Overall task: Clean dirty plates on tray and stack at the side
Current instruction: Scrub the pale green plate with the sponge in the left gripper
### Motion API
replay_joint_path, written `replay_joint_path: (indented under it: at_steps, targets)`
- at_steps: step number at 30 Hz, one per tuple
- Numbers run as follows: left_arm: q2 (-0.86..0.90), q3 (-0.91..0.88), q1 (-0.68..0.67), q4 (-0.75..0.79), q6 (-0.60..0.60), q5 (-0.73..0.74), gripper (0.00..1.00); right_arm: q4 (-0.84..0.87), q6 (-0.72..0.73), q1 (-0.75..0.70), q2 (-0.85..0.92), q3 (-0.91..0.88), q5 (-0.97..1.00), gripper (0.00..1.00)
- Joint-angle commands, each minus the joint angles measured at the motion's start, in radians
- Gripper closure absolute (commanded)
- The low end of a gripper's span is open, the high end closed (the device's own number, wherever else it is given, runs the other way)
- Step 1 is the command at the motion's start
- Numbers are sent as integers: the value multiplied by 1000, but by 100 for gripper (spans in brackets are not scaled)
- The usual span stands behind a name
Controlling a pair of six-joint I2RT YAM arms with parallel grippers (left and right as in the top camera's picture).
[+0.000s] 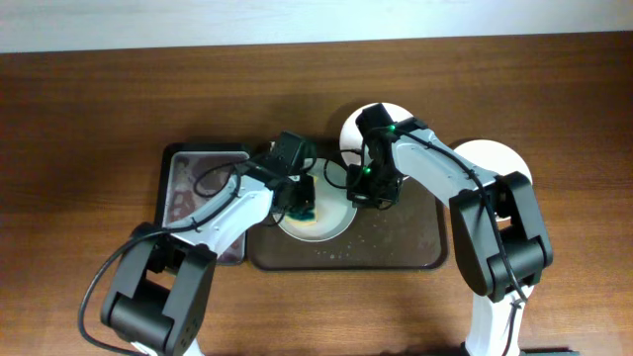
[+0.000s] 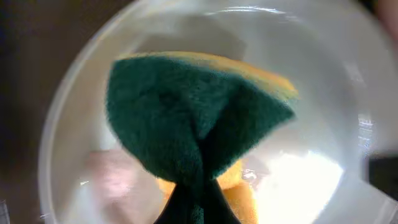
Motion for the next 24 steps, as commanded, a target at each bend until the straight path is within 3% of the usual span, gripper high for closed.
replay_joint_path:
  at_steps: [1, 5, 11, 17, 24]
  targets:
    - [-18, -16, -29, 48, 58, 271, 100, 0, -4, -4, -6, -5, 8, 96]
    - [-11, -16, -86, 77, 26, 212, 100, 0, -4, -4, -6, -5, 8, 96]
    - [17, -16, -79, 126, 5, -111, 100, 0, -4, -4, -6, -5, -4, 96]
    - [37, -16, 8, 72, 8, -106, 100, -4, -4, -4, -6, -5, -3, 96]
    - [37, -16, 13, -308, 36, 33, 100, -4, -4, -4, -6, -5, -3, 96]
